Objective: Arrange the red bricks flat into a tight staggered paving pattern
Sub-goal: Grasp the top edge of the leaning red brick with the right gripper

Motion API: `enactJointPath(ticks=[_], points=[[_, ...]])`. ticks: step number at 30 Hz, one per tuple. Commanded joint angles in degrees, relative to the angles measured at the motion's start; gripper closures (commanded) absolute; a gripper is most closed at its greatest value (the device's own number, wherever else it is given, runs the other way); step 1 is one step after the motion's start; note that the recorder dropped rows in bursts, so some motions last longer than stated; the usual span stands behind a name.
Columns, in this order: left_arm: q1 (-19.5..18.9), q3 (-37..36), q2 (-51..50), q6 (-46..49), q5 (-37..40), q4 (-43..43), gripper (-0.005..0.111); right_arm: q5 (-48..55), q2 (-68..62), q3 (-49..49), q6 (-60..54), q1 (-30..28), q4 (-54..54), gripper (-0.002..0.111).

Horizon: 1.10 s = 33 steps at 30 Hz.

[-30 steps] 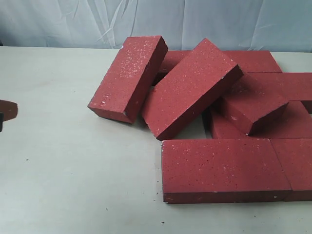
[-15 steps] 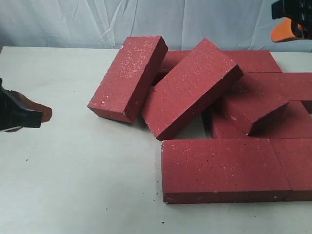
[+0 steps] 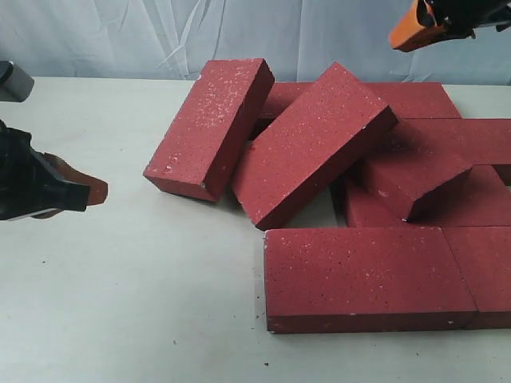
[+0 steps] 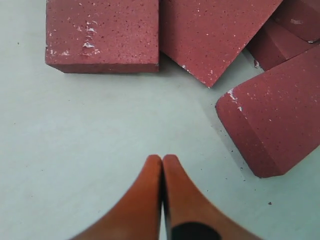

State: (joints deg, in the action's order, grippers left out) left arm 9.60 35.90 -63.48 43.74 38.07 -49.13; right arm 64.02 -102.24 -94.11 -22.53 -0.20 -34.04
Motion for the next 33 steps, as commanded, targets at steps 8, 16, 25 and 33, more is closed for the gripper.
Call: enactJointPath(ticks=[8,16,25,33], points=[[0.3,0.2,-0.2,1.3,-0.2,-1.6,0.107,5.9,-5.1,0.3,-1.2,-3.0,-3.5,0.018],[0.3,0.2,-0.2,1.7,0.2,-1.7,0.107,5.9,-9.4,0.3,-1.2,-2.5,-6.4,0.018],[0.3,0.2,-0.2,1.7,0.4,-1.7,0.107,5.9,-13.4,0.3,-1.3,-2.4,-8.5,0.018],[0.3,0.2,-0.2,1.7,0.5,-1.7,0.107,5.9,-15.4,0.3,-1.4,-2.5,-8.4,0.018]])
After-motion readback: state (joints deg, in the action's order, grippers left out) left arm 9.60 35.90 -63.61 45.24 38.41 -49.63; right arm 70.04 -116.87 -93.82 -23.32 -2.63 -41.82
